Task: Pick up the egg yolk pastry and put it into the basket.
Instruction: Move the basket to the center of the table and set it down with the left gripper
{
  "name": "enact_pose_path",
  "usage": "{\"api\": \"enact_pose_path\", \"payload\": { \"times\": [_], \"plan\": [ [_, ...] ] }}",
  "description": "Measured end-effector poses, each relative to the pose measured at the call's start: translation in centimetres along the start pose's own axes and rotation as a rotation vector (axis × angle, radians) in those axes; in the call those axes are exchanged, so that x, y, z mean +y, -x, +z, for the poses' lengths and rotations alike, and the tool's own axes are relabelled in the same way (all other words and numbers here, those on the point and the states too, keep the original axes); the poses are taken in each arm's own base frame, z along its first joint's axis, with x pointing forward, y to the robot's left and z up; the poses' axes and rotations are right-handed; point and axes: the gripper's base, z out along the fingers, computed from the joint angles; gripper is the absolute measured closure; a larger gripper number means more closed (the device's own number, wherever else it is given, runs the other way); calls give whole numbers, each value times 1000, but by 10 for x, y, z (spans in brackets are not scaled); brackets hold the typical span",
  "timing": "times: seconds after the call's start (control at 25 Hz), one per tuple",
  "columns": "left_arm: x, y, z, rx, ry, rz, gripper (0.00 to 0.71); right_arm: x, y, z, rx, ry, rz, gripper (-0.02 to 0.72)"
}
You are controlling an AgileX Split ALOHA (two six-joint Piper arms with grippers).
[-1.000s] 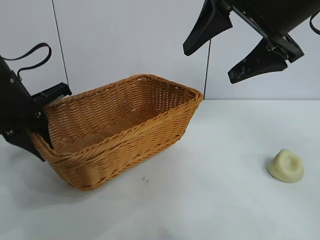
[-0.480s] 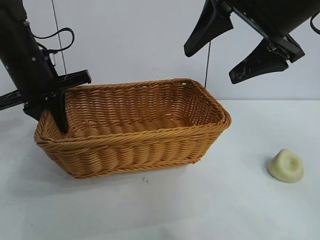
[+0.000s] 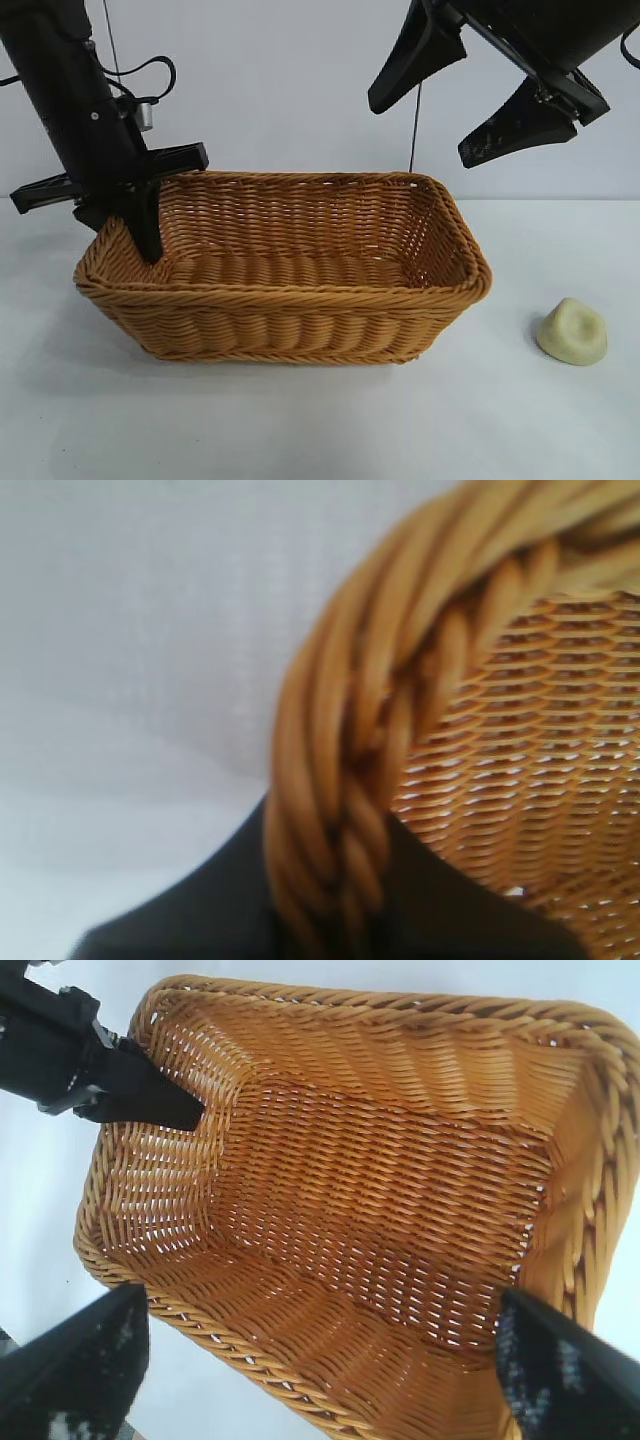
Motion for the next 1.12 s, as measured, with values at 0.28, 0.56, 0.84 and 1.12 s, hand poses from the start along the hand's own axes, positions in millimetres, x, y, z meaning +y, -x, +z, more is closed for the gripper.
{"api": "enact_pose_path", "payload": {
  "times": [0.28,0.56,0.84,1.12],
  "plan": [
    [7,4,21,22,32,8,569,0,0,0,1,0,0,59],
    [11,7,41,48,21,-14,570,0,-1,0,8,2,0,59],
    [11,6,43,53,22,-16,423,0,-1,0,14,4,-1,59],
    [10,3,37,76,22,-13,38,1,-2,0,20,7,0,59]
  ]
}}
